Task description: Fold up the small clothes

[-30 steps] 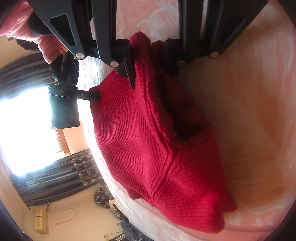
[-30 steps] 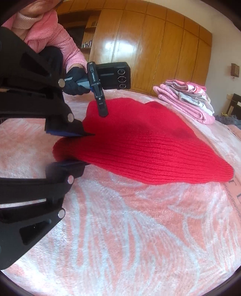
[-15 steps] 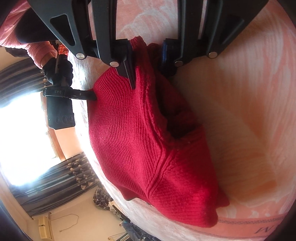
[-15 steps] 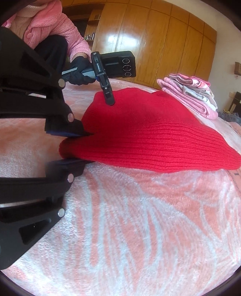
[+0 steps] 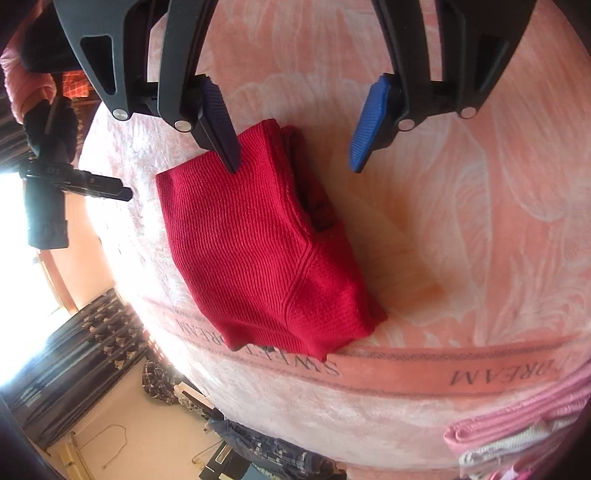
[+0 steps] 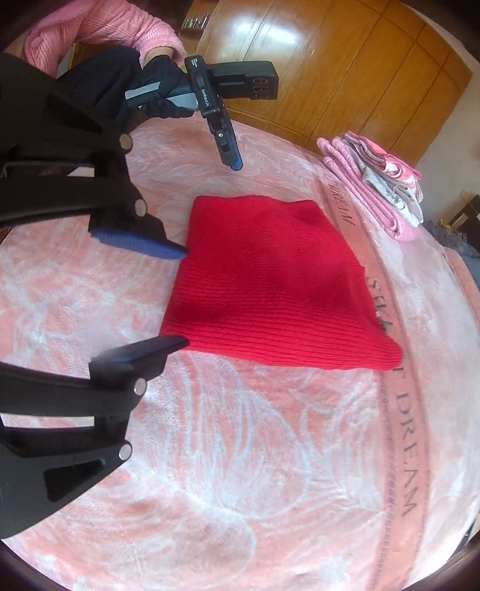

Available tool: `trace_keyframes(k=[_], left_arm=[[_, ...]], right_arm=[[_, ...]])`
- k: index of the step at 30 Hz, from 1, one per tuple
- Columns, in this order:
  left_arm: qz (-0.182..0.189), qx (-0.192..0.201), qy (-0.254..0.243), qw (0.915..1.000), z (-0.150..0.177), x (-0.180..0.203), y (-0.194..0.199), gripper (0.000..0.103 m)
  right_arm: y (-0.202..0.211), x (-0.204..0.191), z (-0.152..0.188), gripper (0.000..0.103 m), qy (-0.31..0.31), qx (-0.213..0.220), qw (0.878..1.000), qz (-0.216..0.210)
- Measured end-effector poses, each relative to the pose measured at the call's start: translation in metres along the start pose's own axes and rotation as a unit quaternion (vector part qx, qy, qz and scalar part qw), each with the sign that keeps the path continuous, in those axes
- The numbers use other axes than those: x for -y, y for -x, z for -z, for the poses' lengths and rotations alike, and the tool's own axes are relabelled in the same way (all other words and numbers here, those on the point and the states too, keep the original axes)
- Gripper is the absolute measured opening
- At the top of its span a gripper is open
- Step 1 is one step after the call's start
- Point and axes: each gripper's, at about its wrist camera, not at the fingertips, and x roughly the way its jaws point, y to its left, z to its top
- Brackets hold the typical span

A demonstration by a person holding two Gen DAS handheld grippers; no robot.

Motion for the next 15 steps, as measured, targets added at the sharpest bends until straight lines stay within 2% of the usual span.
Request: trace_keyframes(k=[3,5,7,8,9,11,12,13,14,15], left_arm=[[-0.036,0.053,-0.002,0.9980,-0.003,0.019,0.039,0.071],[-0.065,0.085,-0.003,0.9942,0.000,0.035,0.066,0.076],[-0.097,0.118,0.005,0.9883,0.008,0.047,0.092,0.084],[-0.115,0.133,0.014,0.9843,0.013,0.054,0.102,0.089],[-0.128,0.146,0.018,0.9809,0.020,0.056,0.112,0.093],[-0.138,0.160,0.009,0.9774,0.033,0.066,0.120,0.093],[-0.146,0.164,0.004,0.9755,0.040,0.070,0.123,0.093],[-0.160,0.166,0.005,0.9731,0.047,0.073,0.125,0.093],[-0.170,0.165,0.014,0.9715,0.055,0.074,0.124,0.096],[-0.170,0.162,0.024,0.9718,0.063,0.073,0.125,0.096]], right_arm=[[0.033,-0.029,-0.001,0.059,0.023,0.033,0.998,0.038],[0.057,-0.050,0.001,0.064,0.034,0.071,0.996,0.050],[0.085,-0.072,0.007,0.080,0.040,0.139,0.986,0.079],[0.100,-0.082,0.015,0.093,0.046,0.185,0.978,0.084],[0.114,-0.090,0.025,0.100,0.050,0.234,0.966,0.093],[0.134,-0.099,0.042,0.100,0.041,0.297,0.942,0.147],[0.139,-0.100,0.050,0.100,0.023,0.320,0.931,0.174],[0.142,-0.098,0.055,0.100,-0.004,0.331,0.925,0.189],[0.141,-0.093,0.060,0.100,-0.037,0.327,0.924,0.193],[0.139,-0.087,0.061,0.100,-0.059,0.313,0.929,0.186]])
